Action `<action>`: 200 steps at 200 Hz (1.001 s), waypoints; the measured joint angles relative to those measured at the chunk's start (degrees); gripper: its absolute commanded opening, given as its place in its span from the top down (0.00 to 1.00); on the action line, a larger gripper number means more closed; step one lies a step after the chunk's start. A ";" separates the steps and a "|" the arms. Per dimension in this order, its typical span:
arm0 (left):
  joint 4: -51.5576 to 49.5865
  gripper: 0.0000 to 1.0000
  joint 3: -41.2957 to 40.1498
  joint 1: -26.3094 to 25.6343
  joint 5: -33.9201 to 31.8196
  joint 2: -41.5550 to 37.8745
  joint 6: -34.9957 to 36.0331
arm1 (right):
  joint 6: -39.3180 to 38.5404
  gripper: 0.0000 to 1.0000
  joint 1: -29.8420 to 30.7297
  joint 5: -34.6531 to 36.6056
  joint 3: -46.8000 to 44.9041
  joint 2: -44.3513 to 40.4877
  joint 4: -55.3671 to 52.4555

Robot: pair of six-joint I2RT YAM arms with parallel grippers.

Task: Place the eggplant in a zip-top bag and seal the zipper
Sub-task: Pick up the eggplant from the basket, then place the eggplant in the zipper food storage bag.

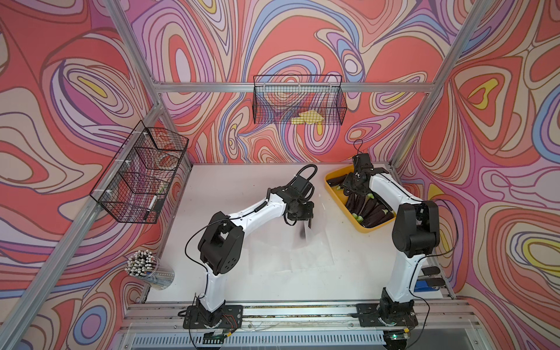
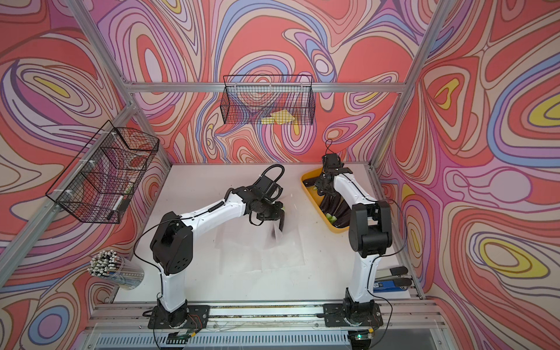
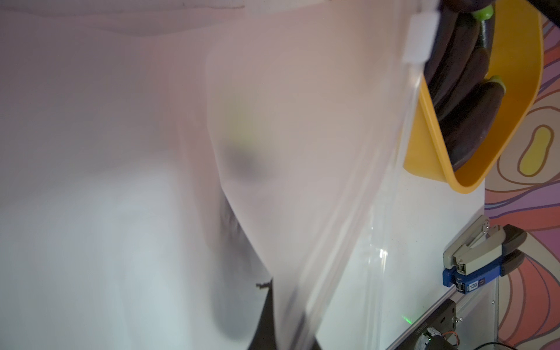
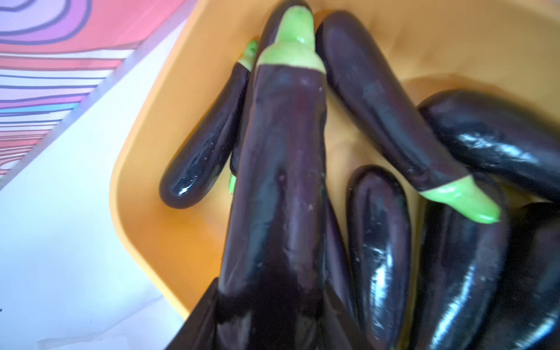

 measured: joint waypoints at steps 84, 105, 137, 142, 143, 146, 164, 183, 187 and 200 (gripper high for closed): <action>0.02 1.00 1.81 0.24 2.05 2.16 -1.38 | 3.89 0.61 16.39 -12.90 -30.91 -24.50 29.24; 0.17 1.00 1.81 0.72 3.41 2.16 -2.43 | 5.66 0.61 17.53 -13.05 -37.79 -28.17 32.92; 1.49 1.00 1.81 1.53 6.56 2.21 -4.59 | 6.91 0.61 18.99 -12.31 -45.75 -32.09 37.53; 1.75 1.00 1.81 1.57 6.97 2.21 -4.96 | 7.04 0.61 19.45 -12.15 -46.64 -32.35 38.29; 1.77 1.00 1.81 1.57 7.04 2.21 -4.98 | 7.04 0.61 19.61 -12.13 -46.90 -32.41 38.56; 1.90 1.00 1.81 1.62 7.21 2.21 -5.14 | 7.04 0.61 19.85 -11.98 -47.39 -32.59 38.93; 2.60 1.00 1.81 1.86 8.22 2.21 -5.92 | 6.69 0.61 21.38 -11.74 -49.83 -33.27 40.81; 2.64 1.00 1.81 1.88 8.66 2.21 -6.29 | 5.53 0.61 22.32 -12.24 -50.77 -33.29 41.38; 2.62 1.00 1.81 1.90 8.61 2.21 -6.32 | 5.29 0.61 22.34 -12.41 -50.77 -33.29 41.33; 2.60 1.00 1.81 1.92 8.55 2.21 -6.23 | 4.11 0.61 22.34 -13.62 -50.62 -33.27 40.96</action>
